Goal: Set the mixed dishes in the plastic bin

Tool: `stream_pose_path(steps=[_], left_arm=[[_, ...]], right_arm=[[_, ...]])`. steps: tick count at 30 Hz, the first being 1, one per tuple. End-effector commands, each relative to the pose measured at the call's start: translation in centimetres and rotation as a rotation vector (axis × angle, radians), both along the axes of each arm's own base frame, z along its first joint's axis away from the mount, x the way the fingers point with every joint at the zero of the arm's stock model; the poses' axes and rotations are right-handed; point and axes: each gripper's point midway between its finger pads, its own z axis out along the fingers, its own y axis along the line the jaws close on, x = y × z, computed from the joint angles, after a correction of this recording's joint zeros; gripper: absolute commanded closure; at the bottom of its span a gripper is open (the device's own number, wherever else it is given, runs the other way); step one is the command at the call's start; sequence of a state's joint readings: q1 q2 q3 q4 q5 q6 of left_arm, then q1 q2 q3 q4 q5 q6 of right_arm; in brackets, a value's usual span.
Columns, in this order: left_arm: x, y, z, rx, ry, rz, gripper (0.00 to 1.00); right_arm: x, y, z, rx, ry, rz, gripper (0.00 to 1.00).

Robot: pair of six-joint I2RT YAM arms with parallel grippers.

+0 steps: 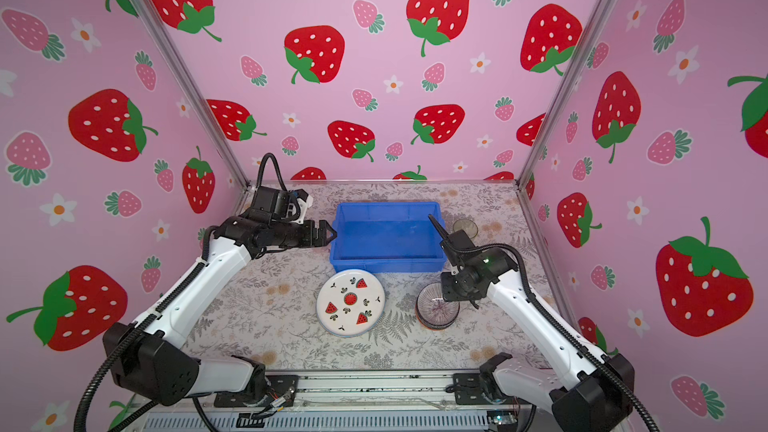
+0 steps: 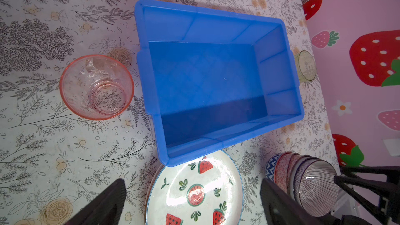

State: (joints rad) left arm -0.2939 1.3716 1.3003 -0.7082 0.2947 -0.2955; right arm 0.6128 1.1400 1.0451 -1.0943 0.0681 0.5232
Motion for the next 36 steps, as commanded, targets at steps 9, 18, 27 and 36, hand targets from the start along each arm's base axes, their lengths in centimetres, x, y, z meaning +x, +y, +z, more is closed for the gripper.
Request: stream_pose_path(steps=[9,18,27,36], left_arm=[[-0.7,0.3,0.3,0.010,-0.006,0.008,0.01],[-0.9,0.4,-0.4,0.006,0.014,0.015,0.01],[-3.1,0.7,-2.6,-0.039,0.115,0.063,0.01],[-4.7,1.5,-3.2,-0.018,0.134,0.075,0.01]], right_arm=[[1.2,0.7,1.1,0.003,-0.035,0.012,0.52],[1.7,3.4,2.0,0.089,-0.047,0.081,0.53],[1.7,10.1,1.7,0.185,-0.050,0.205,0.53],[2.5,10.1,1.0,0.082,-0.068,0.196,0.53]])
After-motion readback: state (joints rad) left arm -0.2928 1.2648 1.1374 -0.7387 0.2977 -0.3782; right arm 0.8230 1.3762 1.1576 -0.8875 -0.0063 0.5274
